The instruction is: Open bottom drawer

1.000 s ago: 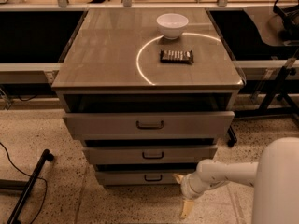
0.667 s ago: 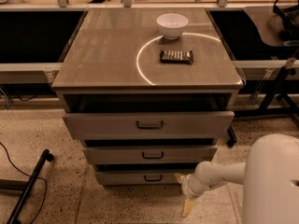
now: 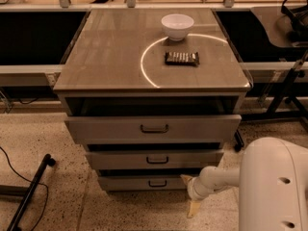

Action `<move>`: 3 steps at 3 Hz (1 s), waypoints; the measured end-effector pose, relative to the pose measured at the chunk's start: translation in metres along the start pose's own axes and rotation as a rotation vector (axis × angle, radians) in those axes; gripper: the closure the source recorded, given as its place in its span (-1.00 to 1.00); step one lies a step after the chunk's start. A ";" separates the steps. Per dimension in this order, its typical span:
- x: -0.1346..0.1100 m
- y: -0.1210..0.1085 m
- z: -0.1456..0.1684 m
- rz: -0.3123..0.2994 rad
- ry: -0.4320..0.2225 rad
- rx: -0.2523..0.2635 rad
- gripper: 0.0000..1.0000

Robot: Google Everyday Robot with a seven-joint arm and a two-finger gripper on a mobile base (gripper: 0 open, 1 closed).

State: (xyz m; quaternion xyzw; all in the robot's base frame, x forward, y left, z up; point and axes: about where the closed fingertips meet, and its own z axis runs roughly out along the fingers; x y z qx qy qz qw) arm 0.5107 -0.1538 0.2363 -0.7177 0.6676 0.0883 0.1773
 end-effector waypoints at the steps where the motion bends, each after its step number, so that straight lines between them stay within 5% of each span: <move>1: 0.006 -0.015 0.013 0.005 -0.014 0.017 -1.00; 3: 0.021 -0.039 0.040 0.046 -0.033 0.038 -1.00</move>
Offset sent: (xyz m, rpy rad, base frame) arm 0.0521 -0.0060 -0.0340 0.0464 -0.0300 -0.0517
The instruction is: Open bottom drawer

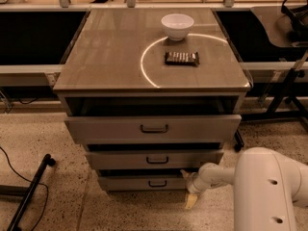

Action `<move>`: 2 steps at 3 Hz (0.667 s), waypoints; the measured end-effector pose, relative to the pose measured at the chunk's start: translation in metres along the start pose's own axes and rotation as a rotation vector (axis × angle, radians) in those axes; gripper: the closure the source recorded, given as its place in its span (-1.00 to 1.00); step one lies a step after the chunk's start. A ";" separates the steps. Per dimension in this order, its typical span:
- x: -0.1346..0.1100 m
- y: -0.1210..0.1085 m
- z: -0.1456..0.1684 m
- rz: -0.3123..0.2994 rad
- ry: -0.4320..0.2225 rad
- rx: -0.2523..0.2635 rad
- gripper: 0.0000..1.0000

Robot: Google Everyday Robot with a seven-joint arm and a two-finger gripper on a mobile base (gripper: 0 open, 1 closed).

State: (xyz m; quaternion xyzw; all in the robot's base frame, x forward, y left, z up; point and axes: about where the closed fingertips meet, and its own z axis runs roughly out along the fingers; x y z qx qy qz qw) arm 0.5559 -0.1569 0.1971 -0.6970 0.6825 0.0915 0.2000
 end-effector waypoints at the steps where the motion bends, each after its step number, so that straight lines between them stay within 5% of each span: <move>1: 0.006 -0.010 0.013 0.023 -0.003 0.013 -1.00; 2: 0.011 -0.017 0.026 0.046 -0.011 0.011 -1.00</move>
Offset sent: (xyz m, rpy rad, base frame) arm 0.0363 -0.0031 -0.0364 0.0281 0.0128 -0.0701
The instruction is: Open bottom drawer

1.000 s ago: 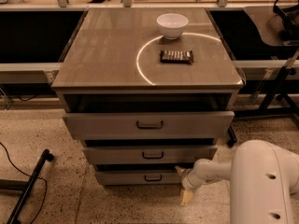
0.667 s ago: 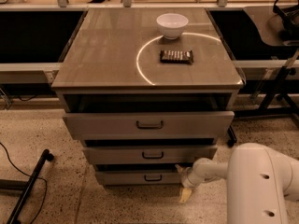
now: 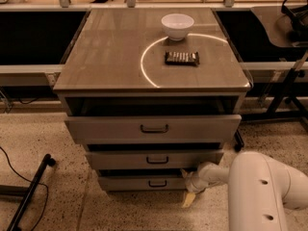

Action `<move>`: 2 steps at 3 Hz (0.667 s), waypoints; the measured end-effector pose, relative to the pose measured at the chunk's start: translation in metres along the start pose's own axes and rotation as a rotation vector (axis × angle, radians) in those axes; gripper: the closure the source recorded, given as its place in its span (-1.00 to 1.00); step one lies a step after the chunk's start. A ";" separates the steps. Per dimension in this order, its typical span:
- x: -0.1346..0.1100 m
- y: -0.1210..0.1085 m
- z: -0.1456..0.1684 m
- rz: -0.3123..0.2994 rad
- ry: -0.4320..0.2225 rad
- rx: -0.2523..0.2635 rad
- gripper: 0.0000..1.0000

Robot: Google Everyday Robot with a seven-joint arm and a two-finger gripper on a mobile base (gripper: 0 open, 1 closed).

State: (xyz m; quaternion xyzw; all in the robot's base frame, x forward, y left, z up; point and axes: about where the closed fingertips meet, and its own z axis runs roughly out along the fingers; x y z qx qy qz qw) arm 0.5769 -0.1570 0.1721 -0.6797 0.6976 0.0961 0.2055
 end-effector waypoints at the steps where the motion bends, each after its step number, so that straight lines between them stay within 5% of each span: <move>1: 0.002 0.010 0.009 0.002 -0.016 -0.026 -0.67; 2: -0.006 0.028 0.001 -0.024 -0.046 -0.042 -0.23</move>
Offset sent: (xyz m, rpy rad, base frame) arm -0.0622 0.0130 0.0087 0.0751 0.0386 0.0991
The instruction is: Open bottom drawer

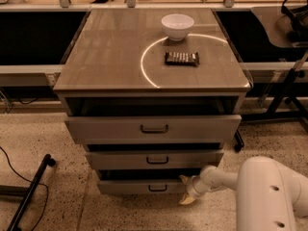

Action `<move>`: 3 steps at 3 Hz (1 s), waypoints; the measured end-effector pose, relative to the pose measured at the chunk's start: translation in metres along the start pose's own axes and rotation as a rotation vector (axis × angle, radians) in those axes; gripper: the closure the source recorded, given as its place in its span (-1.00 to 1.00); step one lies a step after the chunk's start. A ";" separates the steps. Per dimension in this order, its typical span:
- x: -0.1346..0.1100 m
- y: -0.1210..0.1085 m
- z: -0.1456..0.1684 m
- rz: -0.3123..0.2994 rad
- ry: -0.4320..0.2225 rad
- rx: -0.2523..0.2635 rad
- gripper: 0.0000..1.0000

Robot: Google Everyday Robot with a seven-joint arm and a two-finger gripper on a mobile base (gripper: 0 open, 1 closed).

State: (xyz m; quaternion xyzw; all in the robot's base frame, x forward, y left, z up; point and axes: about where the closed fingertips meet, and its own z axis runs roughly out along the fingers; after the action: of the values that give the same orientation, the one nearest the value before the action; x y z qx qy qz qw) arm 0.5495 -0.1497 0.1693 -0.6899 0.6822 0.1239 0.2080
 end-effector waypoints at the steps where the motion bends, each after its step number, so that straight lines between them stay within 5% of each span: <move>1: -0.016 0.033 -0.011 -0.037 -0.054 -0.035 0.26; 2: -0.033 0.065 -0.014 -0.071 -0.113 -0.092 0.70; 3: -0.032 0.070 -0.015 -0.071 -0.115 -0.094 1.00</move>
Offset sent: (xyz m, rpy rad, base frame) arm -0.1132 0.0413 0.0323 0.1722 0.0967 0.2104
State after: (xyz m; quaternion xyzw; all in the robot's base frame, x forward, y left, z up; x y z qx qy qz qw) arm 0.4772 -0.1267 0.1889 -0.7143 0.6378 0.1878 0.2186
